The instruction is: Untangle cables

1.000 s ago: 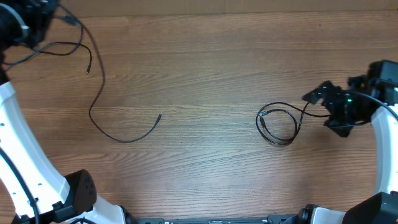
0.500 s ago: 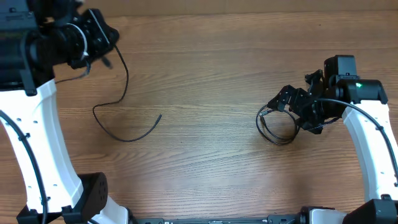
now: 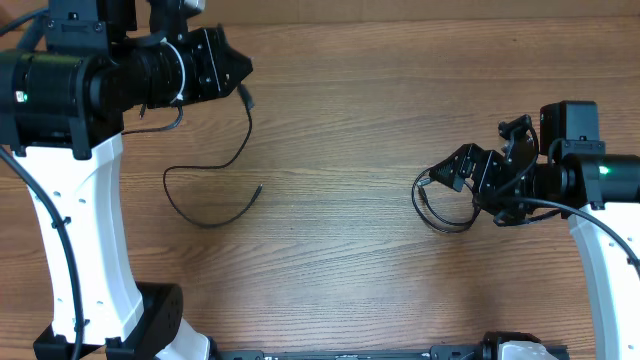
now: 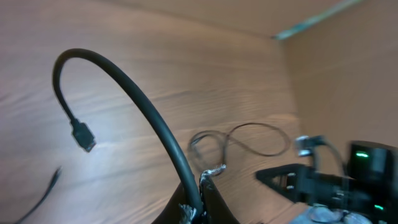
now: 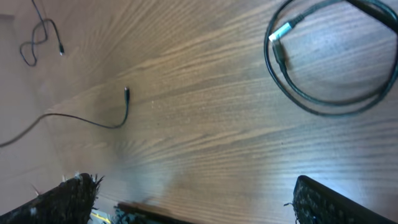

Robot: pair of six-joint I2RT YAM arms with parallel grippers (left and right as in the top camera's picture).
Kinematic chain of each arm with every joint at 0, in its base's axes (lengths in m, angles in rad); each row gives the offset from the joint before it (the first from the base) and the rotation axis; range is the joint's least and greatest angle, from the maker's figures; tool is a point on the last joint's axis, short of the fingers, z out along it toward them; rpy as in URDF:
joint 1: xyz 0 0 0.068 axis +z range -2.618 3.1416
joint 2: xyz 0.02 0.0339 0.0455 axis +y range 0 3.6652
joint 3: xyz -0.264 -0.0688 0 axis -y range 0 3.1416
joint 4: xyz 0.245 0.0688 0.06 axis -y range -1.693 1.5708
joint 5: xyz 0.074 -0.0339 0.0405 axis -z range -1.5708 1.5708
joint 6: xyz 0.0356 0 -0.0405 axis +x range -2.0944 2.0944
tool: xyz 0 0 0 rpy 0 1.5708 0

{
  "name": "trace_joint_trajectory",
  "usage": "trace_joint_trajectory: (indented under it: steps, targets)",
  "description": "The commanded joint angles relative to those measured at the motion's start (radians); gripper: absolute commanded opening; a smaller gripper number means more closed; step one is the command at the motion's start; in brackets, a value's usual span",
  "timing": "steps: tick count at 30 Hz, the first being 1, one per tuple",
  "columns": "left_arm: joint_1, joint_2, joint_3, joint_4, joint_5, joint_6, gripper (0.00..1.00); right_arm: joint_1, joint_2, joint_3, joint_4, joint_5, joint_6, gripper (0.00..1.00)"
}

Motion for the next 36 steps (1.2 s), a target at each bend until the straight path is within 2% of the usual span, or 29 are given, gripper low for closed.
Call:
trace_joint_trajectory:
  steps: [1,3,6,8,10,13,15,19,23,28,32,36]
  targets:
    - [-0.002,-0.064,0.013,0.080,0.212,0.028,0.04,0.006,-0.011,0.025,-0.006,-0.155,-0.100,1.00]
    - [-0.002,-0.078,0.013,0.153,0.277,-0.018,0.04,0.006,-0.011,0.025,0.005,-0.373,-0.236,1.00]
    - [-0.002,-0.093,0.013,0.252,0.313,-0.197,0.04,0.021,-0.011,0.025,0.018,-0.658,-0.466,1.00]
    - [-0.002,-0.102,0.013,0.301,0.356,-0.309,0.04,0.052,-0.011,0.025,0.036,-0.722,-0.533,1.00]
    - [-0.008,-0.107,0.013,0.341,0.385,-0.410,0.04,0.094,-0.011,0.025,0.076,-0.731,-0.533,1.00]
    - [-0.035,-0.110,0.013,0.372,0.372,-0.599,0.04,0.169,-0.011,0.025,0.166,-0.731,-0.486,1.00]
    - [-0.053,-0.109,0.013,0.394,0.347,-0.661,0.04,0.209,-0.011,0.025,0.242,-0.730,-0.429,1.00]
    - [-0.103,-0.109,0.013,0.445,0.261,-0.714,0.04,0.298,-0.010,0.025,0.443,-0.695,-0.280,1.00]
    - [-0.150,-0.109,0.013,0.511,0.188,-0.769,0.04,0.394,-0.010,0.025,0.610,-0.473,-0.077,1.00]
    - [-0.173,-0.109,0.013,0.556,0.065,-0.823,0.04,0.494,-0.010,0.025,0.754,-0.360,0.006,1.00]
    - [-0.172,-0.109,0.013,0.591,0.070,-0.906,0.04,0.539,-0.010,0.025,0.815,-0.198,0.110,1.00]
    - [-0.172,-0.109,0.013,0.660,0.137,-0.940,0.04,0.569,-0.010,0.025,0.876,-0.144,0.126,1.00]
